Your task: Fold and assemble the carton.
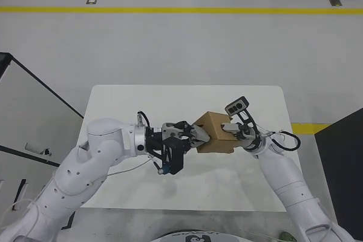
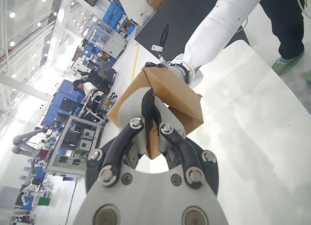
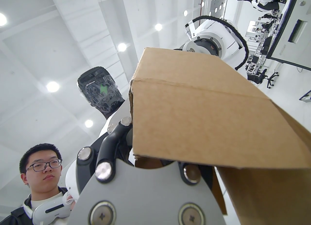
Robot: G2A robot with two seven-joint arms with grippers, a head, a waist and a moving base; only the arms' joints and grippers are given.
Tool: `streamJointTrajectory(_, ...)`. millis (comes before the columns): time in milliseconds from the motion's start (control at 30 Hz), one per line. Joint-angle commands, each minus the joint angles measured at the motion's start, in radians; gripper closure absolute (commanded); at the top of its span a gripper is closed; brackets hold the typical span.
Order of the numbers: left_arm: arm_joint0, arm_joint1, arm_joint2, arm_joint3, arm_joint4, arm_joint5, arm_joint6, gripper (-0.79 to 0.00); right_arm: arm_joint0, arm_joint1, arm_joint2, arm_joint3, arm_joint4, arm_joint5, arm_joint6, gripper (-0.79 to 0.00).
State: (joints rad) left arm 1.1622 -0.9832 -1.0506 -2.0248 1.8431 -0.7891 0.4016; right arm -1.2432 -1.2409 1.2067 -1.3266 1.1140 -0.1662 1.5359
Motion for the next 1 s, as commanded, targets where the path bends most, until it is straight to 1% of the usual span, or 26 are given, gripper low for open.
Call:
streamJointTrajectory(0, -0.003, 0.000, 0.004, 0.000, 0.002, 0.003, -0.003, 0.000, 0.000, 0.000, 0.000, 0.000, 0.000, 0.000, 0.000, 0.000)
streamJointTrajectory(667, -0.024, -0.007, 0.043, 0.018, -0.004, 0.015, -0.025, 0.000, 0.000, 0.000, 0.000, 0.000, 0.000, 0.000, 0.000, 0.000)
streamJointTrajectory(833, -0.022, -0.007, 0.033, 0.023, -0.022, 0.027, -0.017, 0.000, 0.000, 0.000, 0.000, 0.000, 0.000, 0.000, 0.000, 0.000)
streamJointTrajectory(967, -0.010, -0.003, 0.003, 0.028, -0.050, 0.040, -0.003, 0.000, -0.020, 0.002, 0.007, -0.035, -0.008, 0.008, -0.038, 0.000)
